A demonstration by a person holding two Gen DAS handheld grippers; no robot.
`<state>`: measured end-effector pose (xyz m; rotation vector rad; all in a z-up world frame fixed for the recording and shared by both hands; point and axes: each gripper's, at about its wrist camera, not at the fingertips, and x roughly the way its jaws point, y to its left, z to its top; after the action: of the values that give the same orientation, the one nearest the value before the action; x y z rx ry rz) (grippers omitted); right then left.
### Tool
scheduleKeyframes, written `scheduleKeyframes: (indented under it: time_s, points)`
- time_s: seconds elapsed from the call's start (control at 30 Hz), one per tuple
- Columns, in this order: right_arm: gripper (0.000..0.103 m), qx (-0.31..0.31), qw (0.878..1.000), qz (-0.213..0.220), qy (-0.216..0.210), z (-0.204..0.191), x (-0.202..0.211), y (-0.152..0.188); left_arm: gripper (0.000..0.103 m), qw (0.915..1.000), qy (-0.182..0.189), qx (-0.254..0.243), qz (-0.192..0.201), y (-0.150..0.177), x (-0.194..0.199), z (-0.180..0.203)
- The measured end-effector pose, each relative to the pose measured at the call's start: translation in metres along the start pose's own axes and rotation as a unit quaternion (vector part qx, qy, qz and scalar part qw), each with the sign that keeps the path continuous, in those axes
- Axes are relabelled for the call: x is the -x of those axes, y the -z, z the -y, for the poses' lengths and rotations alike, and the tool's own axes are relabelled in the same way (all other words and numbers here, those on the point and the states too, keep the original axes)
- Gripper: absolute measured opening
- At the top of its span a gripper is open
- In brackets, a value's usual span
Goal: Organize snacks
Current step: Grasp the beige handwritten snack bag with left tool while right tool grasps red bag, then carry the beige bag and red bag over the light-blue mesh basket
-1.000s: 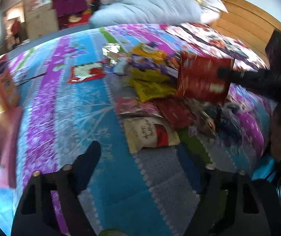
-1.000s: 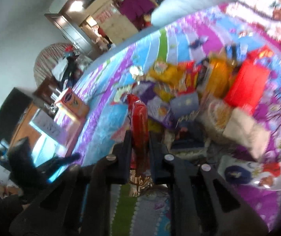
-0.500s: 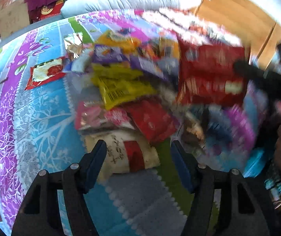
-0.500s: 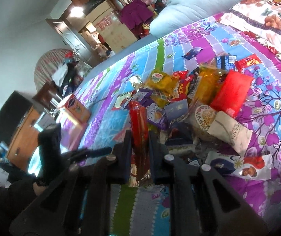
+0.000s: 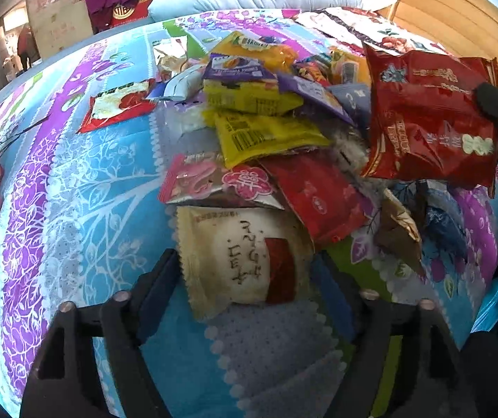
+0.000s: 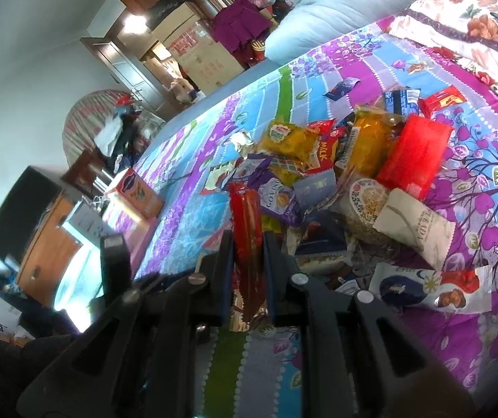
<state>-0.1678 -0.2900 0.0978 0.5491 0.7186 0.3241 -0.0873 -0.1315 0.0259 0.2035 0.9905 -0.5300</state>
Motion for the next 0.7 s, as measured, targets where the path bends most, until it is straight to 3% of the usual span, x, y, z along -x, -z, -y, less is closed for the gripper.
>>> scheduleKeyframes:
  time_s: [0.03, 0.13, 0.4, 0.7]
  points:
    - [0.016, 0.000, 1.000, 0.001, -0.001, 0.000, 0.000, 0.000, 0.049, 0.9999, 0.010, -0.001, 0.003, 0.001, 0.002, 0.002]
    - [0.016, 0.000, 1.000, 0.004, 0.000, -0.002, 0.001, -0.001, 0.037, 0.9996, 0.028, 0.004, 0.007, 0.000, 0.008, -0.003]
    - [0.016, 0.004, 1.000, 0.015, 0.002, -0.008, 0.008, -0.004, 0.029, 0.9970, 0.056, 0.013, 0.052, -0.005, 0.050, -0.004]
    - [0.016, 0.032, 0.999, 0.028, 0.003, -0.041, 0.017, -0.014, 0.028, 0.9901, 0.054, 0.046, 0.121, -0.025, 0.115, -0.021]
